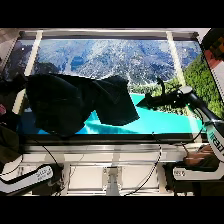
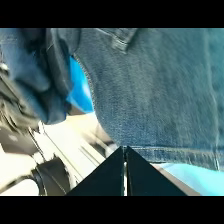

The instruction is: Fold the clothes and pants, and hang the long-sleeved shirts on hangers.

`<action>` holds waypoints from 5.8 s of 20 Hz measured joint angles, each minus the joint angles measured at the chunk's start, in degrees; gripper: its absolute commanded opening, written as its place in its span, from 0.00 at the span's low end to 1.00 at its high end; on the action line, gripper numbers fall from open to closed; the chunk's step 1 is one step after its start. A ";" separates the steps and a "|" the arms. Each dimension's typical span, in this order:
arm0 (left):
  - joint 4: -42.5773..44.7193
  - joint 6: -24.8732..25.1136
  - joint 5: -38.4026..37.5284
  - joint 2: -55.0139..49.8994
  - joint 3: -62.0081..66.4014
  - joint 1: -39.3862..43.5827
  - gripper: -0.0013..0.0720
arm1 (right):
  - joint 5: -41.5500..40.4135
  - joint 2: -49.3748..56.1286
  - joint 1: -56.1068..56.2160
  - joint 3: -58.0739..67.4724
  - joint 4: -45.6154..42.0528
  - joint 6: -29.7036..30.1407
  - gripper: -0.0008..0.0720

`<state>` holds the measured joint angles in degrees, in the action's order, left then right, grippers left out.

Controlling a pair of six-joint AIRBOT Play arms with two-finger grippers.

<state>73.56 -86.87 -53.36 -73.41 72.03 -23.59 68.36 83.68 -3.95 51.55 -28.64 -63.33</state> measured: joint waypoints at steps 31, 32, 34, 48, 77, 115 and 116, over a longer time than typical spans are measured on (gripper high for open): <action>5.75 -1.25 1.88 -2.08 2.14 6.54 0.06 | -29.40 -4.07 9.97 -18.05 6.93 -13.79 0.12; 5.73 -1.25 1.95 -2.08 2.14 6.54 0.06 | -30.45 -3.61 10.56 -17.11 6.23 -13.79 0.04; 5.73 -1.25 2.25 -2.08 2.14 6.60 0.06 | -31.15 -3.19 10.75 -15.39 5.99 -13.79 0.04; 5.70 -1.46 9.11 -7.10 2.19 7.98 0.06 | -16.90 -6.73 -21.16 5.40 -22.67 -20.09 0.04; 6.14 -16.94 29.66 -14.45 2.19 13.79 0.06 | -13.64 29.97 -20.22 62.88 -43.67 -34.64 0.04; -8.57 8.02 11.21 -3.78 2.21 14.95 0.06 | 13.86 31.32 -31.56 55.15 -24.15 -24.79 0.54; -9.99 9.57 10.34 -3.08 2.21 15.96 0.06 | 14.78 31.39 -31.67 53.92 -23.80 -24.46 0.54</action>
<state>63.57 -77.30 -43.03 -76.49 74.24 -7.64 83.13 115.07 -35.62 105.47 -52.45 -87.79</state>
